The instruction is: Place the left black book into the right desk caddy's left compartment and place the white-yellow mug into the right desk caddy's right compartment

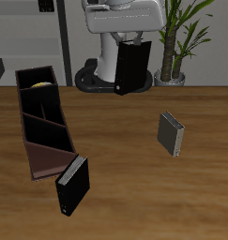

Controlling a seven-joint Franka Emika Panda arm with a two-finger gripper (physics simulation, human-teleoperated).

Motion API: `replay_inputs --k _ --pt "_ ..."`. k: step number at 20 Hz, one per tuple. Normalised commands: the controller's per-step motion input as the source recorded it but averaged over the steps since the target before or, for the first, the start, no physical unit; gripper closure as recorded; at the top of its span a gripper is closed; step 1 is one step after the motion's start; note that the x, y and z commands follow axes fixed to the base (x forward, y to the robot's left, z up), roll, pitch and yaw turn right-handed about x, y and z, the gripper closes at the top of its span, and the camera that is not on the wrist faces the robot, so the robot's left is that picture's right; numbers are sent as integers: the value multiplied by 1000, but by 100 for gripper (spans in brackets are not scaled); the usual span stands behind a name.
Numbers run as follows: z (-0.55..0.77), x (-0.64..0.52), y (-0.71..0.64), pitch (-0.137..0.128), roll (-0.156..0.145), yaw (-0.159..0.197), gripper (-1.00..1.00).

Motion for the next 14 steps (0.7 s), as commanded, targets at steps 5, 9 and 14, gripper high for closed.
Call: replay_inputs --k 5,9,14 --pt "389 -26 -940 -4 -109 21 100" --pt "161 121 -844 45 -59 -9 100" --pt "-50 280 -621 106 -38 22 100"
